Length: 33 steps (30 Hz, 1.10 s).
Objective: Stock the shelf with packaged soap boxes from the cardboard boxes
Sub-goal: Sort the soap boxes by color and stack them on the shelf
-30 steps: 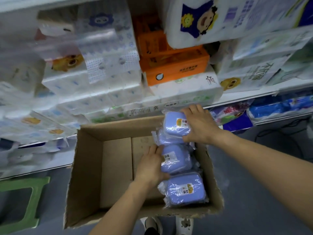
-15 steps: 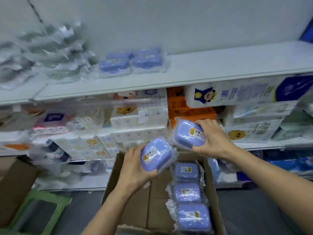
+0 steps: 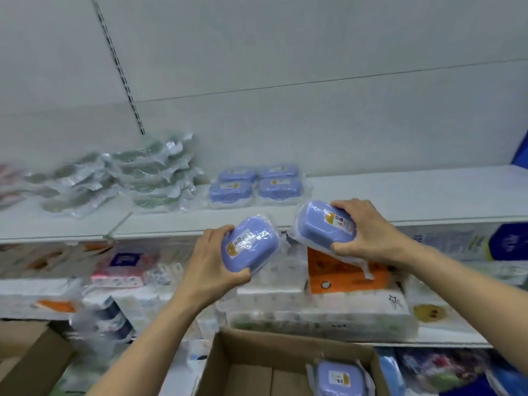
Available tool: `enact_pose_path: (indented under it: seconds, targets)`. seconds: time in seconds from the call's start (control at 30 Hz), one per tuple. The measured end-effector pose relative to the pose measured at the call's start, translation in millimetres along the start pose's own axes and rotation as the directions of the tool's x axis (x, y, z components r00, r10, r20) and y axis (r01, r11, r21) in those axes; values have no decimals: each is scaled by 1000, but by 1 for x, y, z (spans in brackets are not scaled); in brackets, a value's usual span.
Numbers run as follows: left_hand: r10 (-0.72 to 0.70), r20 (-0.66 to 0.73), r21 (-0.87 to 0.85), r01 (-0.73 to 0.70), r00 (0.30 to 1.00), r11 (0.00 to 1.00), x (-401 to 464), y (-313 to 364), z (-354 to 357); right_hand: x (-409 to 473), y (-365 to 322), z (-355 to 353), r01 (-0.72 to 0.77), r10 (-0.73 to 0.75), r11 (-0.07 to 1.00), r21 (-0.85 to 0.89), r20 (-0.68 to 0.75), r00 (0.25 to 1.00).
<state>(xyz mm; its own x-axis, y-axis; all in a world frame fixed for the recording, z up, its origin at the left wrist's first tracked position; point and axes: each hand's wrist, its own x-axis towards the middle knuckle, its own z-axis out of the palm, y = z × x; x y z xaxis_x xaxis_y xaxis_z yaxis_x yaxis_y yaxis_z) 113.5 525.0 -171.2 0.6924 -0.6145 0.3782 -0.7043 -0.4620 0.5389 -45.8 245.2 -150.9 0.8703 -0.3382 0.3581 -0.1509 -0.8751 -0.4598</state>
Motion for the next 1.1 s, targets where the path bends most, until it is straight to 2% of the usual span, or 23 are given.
enact_pose_path:
  seconds: [0.3, 0.53, 0.63, 0.9, 1.1]
  targets:
    - [35, -33, -37, -36, 999, 999, 146, -40, -57, 144, -10, -23, -17, 18, 1000, -25, 29, 999]
    - [-49, 53, -235, 60, 997, 970, 244, -71, -68, 260, -17, -1, 19, 0, 974, -224, 86, 996]
    - [-47, 111, -213, 70, 993, 974, 276, -83, -66, 294, -9, 16, 21, 20, 962, -273, 148, 989]
    - [-8, 238, -64, 24, 971, 998, 333, -97, -48, 325, 9, 56, -156, 243, 948, -278, 313, 918]
    - [33, 305, 27, -44, 952, 999, 360, -103, -28, 321, 17, 61, -67, 181, 930, -362, 291, 939]
